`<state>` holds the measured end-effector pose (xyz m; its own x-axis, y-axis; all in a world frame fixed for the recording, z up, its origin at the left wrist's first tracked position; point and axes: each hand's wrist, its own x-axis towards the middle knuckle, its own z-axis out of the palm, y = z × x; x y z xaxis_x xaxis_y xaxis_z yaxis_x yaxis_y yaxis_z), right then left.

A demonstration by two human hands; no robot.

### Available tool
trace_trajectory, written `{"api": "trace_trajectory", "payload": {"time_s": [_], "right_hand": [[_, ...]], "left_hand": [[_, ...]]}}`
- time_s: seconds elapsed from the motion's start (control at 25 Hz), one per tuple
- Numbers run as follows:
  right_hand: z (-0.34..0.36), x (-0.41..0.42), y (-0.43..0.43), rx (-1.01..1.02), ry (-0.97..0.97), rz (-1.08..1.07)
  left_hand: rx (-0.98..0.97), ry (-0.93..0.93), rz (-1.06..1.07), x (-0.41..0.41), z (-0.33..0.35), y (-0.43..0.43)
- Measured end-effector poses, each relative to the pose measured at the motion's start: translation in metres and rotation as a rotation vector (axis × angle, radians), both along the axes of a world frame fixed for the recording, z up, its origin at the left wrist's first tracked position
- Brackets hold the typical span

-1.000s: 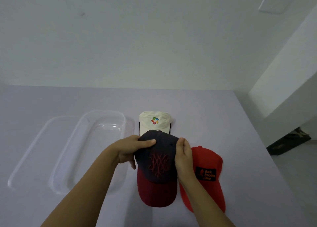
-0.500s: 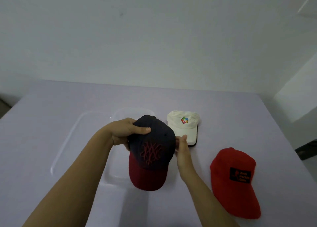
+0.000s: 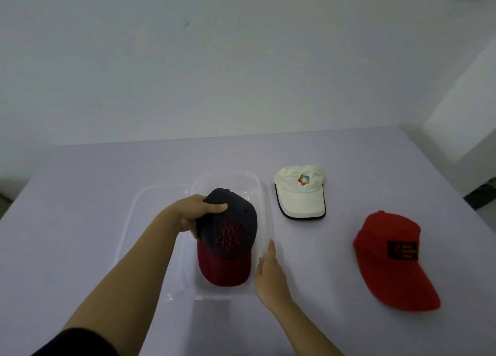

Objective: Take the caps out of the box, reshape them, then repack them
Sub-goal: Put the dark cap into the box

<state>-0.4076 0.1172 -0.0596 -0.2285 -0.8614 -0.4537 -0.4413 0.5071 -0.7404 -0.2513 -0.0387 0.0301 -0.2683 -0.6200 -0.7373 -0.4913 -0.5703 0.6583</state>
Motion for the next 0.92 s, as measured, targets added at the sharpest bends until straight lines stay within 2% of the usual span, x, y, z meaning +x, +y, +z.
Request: {"api": "trace_trajectory", "payload": {"time_s": [0.2,0.36,0.6,0.76,0.92], "right_hand": [[0.003,0.004,-0.003,0.007,0.092,-0.016],[0.000,0.005,-0.004,0.013,0.141,-0.023],[-0.007,0.002,-0.005,0.003,0.169,0.011],[-0.003,-0.003,-0.003,-0.003,0.156,0.085],[0.015,-0.034,-0.016,-0.129,0.131,0.052]], "left_hand": [[0.146,0.015,0.020,-0.006,-0.041,0.001],[0.133,-0.048,0.007,-0.008,-0.058,-0.005],[-0.080,-0.044,0.046,-0.011,-0.075,-0.006],[-0.220,-0.190,-0.053,-0.020,-0.065,-0.005],[-0.528,-0.279,-0.018,-0.049,-0.032,-0.007]]}}
